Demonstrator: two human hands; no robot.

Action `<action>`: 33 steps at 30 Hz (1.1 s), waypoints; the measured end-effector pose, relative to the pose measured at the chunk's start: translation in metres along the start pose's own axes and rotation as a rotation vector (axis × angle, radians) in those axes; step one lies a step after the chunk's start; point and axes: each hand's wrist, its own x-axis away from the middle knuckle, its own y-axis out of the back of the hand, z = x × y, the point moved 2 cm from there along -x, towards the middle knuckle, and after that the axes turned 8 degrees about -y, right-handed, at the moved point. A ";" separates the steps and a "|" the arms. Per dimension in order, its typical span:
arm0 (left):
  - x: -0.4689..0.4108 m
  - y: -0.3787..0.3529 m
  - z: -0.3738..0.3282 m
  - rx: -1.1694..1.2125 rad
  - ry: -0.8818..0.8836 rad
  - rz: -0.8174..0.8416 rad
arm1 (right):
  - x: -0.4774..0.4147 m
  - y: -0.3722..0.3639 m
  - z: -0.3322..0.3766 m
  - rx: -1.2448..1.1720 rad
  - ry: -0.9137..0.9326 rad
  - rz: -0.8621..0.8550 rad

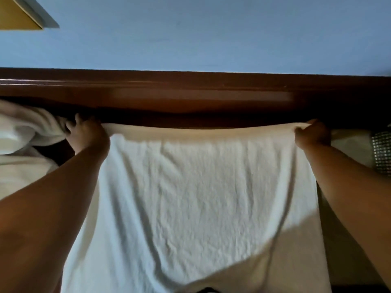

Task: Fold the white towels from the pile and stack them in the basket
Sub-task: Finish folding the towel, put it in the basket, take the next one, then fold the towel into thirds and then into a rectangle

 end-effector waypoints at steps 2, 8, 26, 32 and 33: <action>0.010 0.003 -0.010 -0.080 -0.075 -0.067 | 0.005 -0.001 -0.014 -0.016 -0.015 -0.018; 0.086 0.004 -0.057 -0.032 -0.356 -0.018 | 0.045 0.002 -0.089 -0.036 -0.066 0.104; 0.401 -0.030 -0.102 0.193 -0.850 0.434 | 0.182 0.002 -0.363 0.129 -0.111 0.432; 0.471 -0.043 -0.101 0.153 -0.807 0.505 | 0.186 0.017 -0.417 0.115 -0.146 0.330; 0.478 -0.045 -0.098 0.150 -0.787 0.509 | 0.185 0.018 -0.421 0.109 -0.138 0.312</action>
